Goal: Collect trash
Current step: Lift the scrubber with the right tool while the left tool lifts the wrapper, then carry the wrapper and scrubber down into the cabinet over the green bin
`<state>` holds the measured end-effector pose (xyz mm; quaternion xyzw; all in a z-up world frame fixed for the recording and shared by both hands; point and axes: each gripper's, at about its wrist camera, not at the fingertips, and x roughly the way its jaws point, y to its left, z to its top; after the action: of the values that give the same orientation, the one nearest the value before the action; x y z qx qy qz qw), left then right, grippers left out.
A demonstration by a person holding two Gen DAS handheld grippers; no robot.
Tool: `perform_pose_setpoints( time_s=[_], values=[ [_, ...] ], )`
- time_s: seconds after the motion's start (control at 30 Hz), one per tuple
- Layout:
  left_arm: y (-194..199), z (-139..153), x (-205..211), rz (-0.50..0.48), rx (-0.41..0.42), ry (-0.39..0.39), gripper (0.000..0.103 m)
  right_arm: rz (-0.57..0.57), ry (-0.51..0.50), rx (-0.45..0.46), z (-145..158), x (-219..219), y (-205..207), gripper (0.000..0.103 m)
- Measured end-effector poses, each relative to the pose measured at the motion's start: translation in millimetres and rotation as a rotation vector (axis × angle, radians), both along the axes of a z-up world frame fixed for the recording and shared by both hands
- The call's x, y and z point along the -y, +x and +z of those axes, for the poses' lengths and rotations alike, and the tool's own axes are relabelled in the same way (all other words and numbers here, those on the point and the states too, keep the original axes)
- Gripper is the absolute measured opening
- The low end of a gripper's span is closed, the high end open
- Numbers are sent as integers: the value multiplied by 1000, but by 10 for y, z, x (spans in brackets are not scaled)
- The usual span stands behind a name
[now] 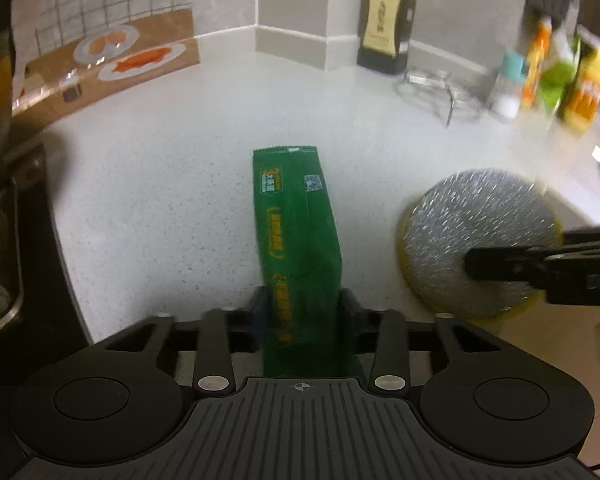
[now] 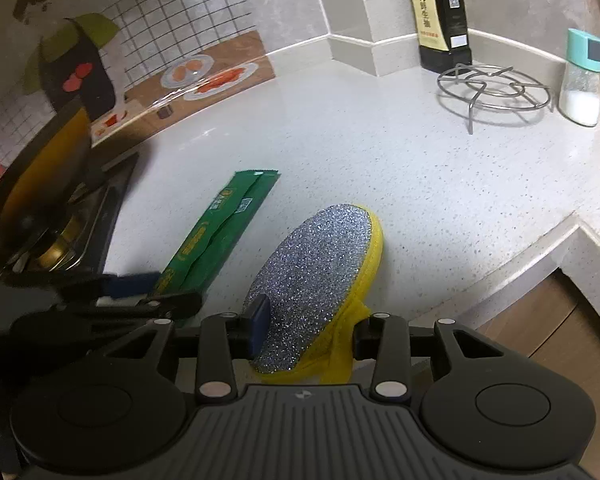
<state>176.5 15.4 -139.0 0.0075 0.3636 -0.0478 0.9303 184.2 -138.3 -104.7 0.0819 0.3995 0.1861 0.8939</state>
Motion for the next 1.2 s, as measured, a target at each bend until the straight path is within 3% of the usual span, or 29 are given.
perform_pose_setpoints(
  time_s=[0.07, 0.23, 0.43, 0.67, 0.83, 0.93, 1.07, 1.2],
  values=[
    [-23, 18, -136, 13, 6, -70, 29, -19, -7, 3, 41, -42, 11, 38],
    [-134, 133, -427, 8, 58, -112, 27, -24, 38, -3, 238, -254, -11, 16],
    [-174, 241, -612, -49, 71, -180, 27, -82, 71, 35, 522, -556, -265, 15],
    [-376, 352, -273, -143, 95, -235, 27, -162, 64, 29, 645, -408, -752, 15],
    [-612, 305, 291, -217, 76, -264, 27, -264, 84, 42, 607, 111, -1230, 15],
    [-756, 153, 754, -257, 0, -280, 27, -348, 57, 70, 547, 561, -1602, 15],
    [-978, -303, 1409, -328, -113, -223, 27, -473, 30, 58, 291, 1224, -2169, 15],
    [-1070, -883, 1862, -324, -215, -240, 27, -594, 82, -79, -237, 1921, -2625, 15]
  ],
)
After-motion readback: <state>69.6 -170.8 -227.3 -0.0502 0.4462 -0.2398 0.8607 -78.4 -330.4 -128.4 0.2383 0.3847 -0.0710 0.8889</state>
